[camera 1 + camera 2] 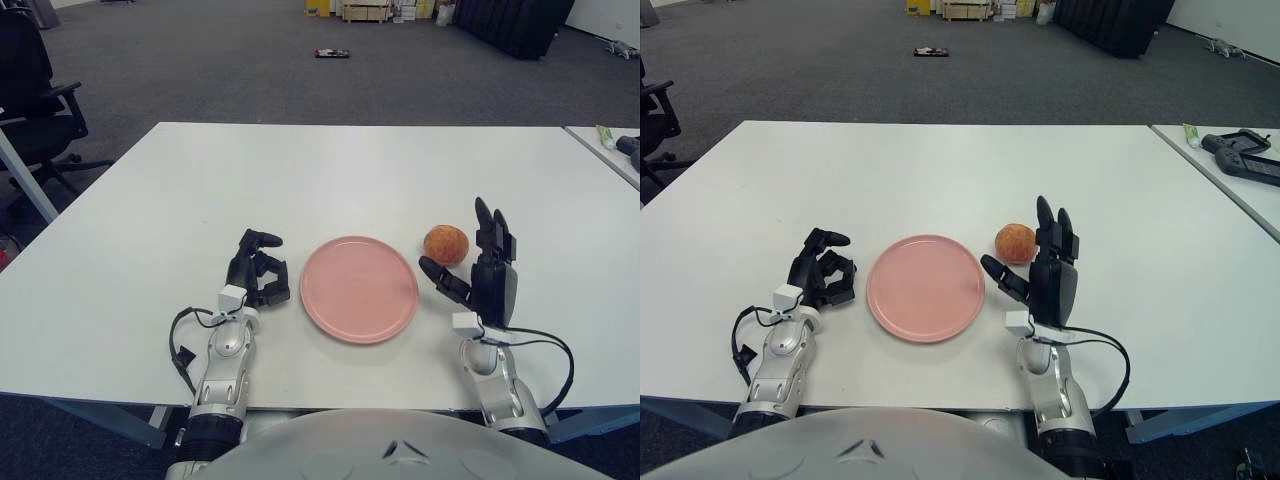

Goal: Put the apple into the plate.

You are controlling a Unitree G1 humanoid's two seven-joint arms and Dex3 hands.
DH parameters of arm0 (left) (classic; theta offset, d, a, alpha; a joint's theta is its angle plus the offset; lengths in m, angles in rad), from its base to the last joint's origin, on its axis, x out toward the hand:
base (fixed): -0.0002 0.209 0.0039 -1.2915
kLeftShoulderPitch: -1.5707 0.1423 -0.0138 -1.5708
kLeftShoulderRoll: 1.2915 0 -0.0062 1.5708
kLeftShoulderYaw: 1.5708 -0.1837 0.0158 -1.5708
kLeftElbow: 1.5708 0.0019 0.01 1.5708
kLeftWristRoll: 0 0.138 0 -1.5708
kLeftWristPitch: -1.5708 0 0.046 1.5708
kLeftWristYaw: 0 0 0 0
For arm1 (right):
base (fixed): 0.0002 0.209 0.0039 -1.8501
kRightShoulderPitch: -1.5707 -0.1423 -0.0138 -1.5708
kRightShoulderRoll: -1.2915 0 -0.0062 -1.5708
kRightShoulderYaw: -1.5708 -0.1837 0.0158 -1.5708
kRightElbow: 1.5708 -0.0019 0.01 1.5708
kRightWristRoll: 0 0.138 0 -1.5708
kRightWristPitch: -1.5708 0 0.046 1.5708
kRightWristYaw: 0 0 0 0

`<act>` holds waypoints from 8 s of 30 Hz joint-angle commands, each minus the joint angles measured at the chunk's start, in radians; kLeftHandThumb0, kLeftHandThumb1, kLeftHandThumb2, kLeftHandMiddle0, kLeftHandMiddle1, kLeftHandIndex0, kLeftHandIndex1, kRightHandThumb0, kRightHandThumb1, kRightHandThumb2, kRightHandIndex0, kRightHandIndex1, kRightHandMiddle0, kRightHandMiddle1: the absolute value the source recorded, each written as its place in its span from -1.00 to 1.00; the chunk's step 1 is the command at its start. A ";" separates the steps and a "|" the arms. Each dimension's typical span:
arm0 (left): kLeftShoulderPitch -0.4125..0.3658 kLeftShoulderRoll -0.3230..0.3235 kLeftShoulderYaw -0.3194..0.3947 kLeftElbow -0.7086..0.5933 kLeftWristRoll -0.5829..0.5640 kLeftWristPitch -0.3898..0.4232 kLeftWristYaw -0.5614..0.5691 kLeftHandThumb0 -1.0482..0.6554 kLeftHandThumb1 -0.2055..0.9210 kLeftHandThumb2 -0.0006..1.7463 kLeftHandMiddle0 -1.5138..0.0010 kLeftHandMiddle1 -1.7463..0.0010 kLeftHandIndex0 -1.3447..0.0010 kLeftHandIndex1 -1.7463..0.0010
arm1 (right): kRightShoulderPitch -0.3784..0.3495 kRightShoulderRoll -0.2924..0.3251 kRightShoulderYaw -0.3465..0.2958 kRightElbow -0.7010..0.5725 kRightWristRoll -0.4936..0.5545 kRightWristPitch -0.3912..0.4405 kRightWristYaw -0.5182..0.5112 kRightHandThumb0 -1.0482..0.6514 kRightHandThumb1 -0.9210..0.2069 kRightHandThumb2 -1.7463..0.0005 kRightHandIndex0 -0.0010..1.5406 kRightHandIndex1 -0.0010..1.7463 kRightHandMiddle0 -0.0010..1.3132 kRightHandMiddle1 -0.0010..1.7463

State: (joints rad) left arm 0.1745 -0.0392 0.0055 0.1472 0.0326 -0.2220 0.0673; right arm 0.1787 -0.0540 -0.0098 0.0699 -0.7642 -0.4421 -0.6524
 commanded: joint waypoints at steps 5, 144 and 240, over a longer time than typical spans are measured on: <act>0.009 0.003 0.006 0.033 -0.005 0.024 -0.003 0.22 0.01 0.43 0.20 -0.88 0.44 -1.00 | -0.098 -0.043 0.009 0.040 0.001 0.081 -0.002 -0.91 -0.58 0.60 -1.00 -1.00 -1.00 -1.00; 0.011 -0.014 0.053 0.042 -0.058 -0.011 -0.006 0.22 -0.01 0.48 0.24 -0.98 0.45 -1.00 | -0.305 -0.062 -0.017 0.190 0.351 0.350 0.009 0.22 0.65 -0.91 0.13 0.98 -0.02 0.95; 0.026 -0.024 0.063 -0.002 -0.061 0.023 0.005 0.22 -0.25 0.66 0.12 -1.00 0.29 -1.00 | -0.777 -0.253 0.446 1.119 0.170 0.419 0.457 -0.29 -0.46 -0.05 -0.81 0.44 -0.75 0.74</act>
State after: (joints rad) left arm 0.1871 -0.0624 0.0662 0.1308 -0.0279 -0.2248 0.0680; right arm -0.6543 -0.3276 0.4057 1.1338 -0.5703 -0.0219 -0.2172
